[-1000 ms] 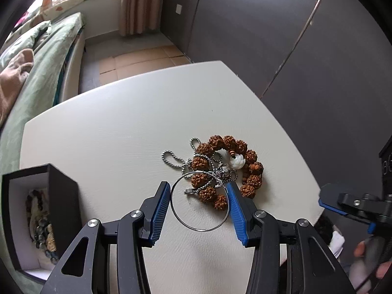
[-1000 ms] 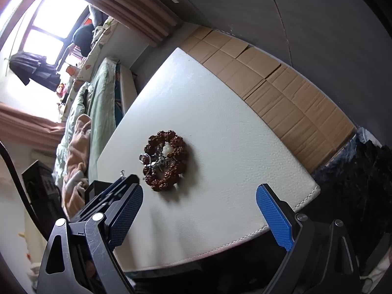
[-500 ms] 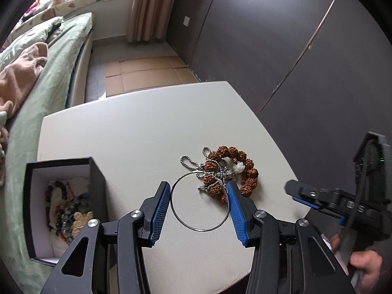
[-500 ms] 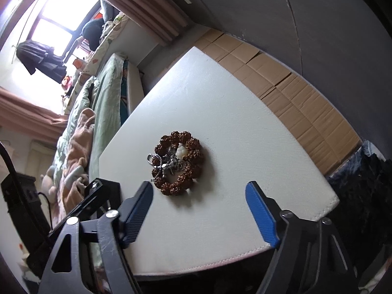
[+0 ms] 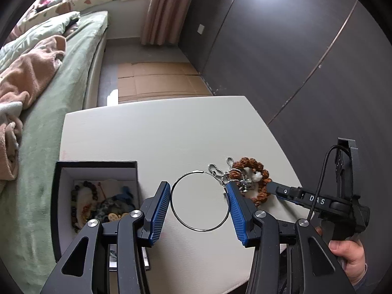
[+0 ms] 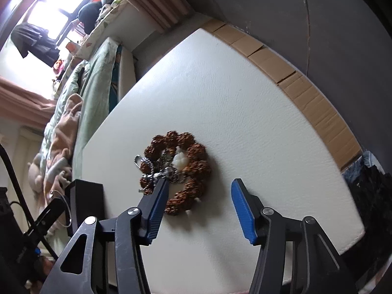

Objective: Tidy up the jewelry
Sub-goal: 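Grasp the silver hoop with the left gripper while the right grasps the brown bead bracelet, then drop the hoop into the black box with the left gripper while the right carries the brown bracelet in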

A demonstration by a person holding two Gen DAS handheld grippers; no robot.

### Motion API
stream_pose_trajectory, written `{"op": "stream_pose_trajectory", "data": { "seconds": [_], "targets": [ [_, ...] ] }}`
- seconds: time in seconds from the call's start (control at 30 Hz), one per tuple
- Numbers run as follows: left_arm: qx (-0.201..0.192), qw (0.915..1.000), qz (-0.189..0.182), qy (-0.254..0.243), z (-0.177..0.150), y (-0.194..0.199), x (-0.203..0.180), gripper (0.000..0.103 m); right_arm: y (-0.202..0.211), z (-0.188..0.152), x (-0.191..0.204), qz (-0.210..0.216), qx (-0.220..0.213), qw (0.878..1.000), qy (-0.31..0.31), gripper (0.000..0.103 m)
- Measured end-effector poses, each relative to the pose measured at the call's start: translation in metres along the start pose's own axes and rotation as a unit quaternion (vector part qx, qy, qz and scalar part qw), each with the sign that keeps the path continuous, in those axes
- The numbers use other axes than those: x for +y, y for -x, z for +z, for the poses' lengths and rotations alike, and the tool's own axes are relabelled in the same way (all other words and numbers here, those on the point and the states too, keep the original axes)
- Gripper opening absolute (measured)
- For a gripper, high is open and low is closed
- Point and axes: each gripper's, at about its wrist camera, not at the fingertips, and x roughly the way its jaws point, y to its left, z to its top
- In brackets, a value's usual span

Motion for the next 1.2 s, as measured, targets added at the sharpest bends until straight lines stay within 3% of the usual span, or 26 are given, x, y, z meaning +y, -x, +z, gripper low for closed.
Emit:
{"op": "stream_pose_trajectory", "data": {
  "seconds": [0.3, 0.43, 0.53, 0.63, 0.7, 0.73, 0.83, 1.03, 1.2],
  "targets": [
    [-0.001, 1.0000, -0.002, 0.006, 0.006, 0.000, 0.003, 0.049, -0.015, 0.000, 0.035, -0.110, -0.006, 0.991, 0.073, 0.055],
    [0.002, 1.0000, -0.003, 0.006, 0.003, 0.001, 0.003, 0.049, -0.020, -0.007, 0.052, -0.193, -0.012, 0.973, 0.129, 0.038],
    [-0.001, 1.0000, 0.000, 0.002, 0.001, 0.005, 0.001, 0.049, -0.016, -0.010, 0.051, -0.213, -0.011, 0.967, 0.142, 0.029],
    [-0.004, 1.0000, 0.004, 0.003, -0.001, 0.010, 0.003, 0.049, -0.008, -0.013, 0.046, -0.207, -0.007, 0.969, 0.135, 0.029],
    [-0.007, 0.9999, 0.004, 0.007, -0.002, 0.014, 0.005, 0.049, 0.005, -0.013, 0.039, -0.177, -0.009, 0.977, 0.119, 0.026],
    [-0.010, 0.9999, 0.003, 0.010, -0.002, 0.017, 0.006, 0.049, 0.013, -0.013, 0.037, -0.158, -0.016, 0.981, 0.111, 0.020],
    [-0.017, 0.9998, 0.001, 0.014, -0.004, 0.023, 0.008, 0.049, 0.040, -0.015, 0.033, -0.113, -0.046, 0.988, 0.099, 0.020],
    [-0.026, 0.9995, -0.002, 0.019, -0.007, 0.036, 0.010, 0.049, 0.074, -0.020, 0.035, -0.047, -0.086, 0.990, 0.102, 0.020],
    [-0.035, 0.9991, 0.001, 0.022, -0.010, 0.047, 0.016, 0.049, 0.093, -0.034, 0.047, -0.021, -0.115, 0.986, 0.120, 0.020]
  ]
}}
